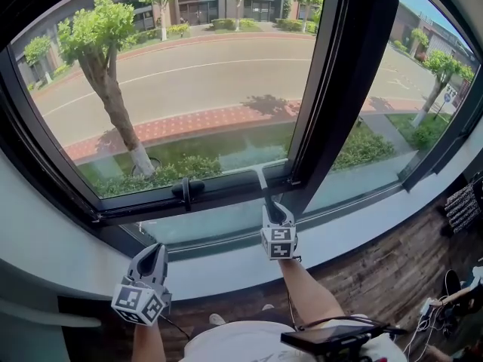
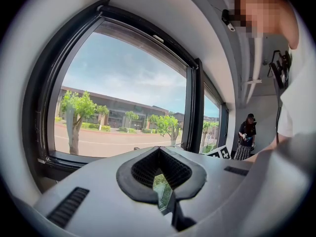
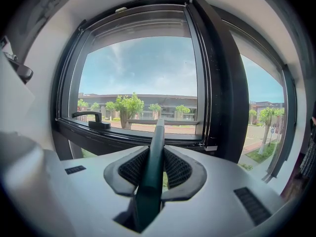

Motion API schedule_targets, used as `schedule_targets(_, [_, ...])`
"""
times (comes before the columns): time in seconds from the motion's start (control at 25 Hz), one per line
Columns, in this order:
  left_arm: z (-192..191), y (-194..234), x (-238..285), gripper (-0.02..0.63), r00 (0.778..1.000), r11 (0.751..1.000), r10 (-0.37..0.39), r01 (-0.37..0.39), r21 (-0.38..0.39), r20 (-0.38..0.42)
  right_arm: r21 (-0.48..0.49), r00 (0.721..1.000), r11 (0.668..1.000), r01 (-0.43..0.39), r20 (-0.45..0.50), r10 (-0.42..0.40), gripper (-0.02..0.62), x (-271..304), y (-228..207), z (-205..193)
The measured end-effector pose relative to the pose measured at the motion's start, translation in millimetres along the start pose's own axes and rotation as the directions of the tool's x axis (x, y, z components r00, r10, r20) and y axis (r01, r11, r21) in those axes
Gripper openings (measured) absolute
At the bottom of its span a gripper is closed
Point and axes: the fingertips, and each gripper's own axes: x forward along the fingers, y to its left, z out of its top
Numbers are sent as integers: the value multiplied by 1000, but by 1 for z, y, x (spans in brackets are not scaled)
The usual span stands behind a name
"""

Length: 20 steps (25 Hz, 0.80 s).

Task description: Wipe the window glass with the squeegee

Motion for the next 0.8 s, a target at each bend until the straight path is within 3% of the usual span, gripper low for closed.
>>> schedule_targets(0.24, [-2,-2,1,16,1000,1000,-4,4,2,-6,55,1000,998,-8,-19,9,98,1,1,-6])
schedule_targets(0.52, [-5,0,-2,17,1000,1000,9,-9,-1,-16,32,999,999,-10,-48,11,98,3,1,-16])
schedule_targets(0.8, [-7,2,-3,16,999,999,31,-31,-11,-14,55,999,998,-33,23,32,98,-15,3,12])
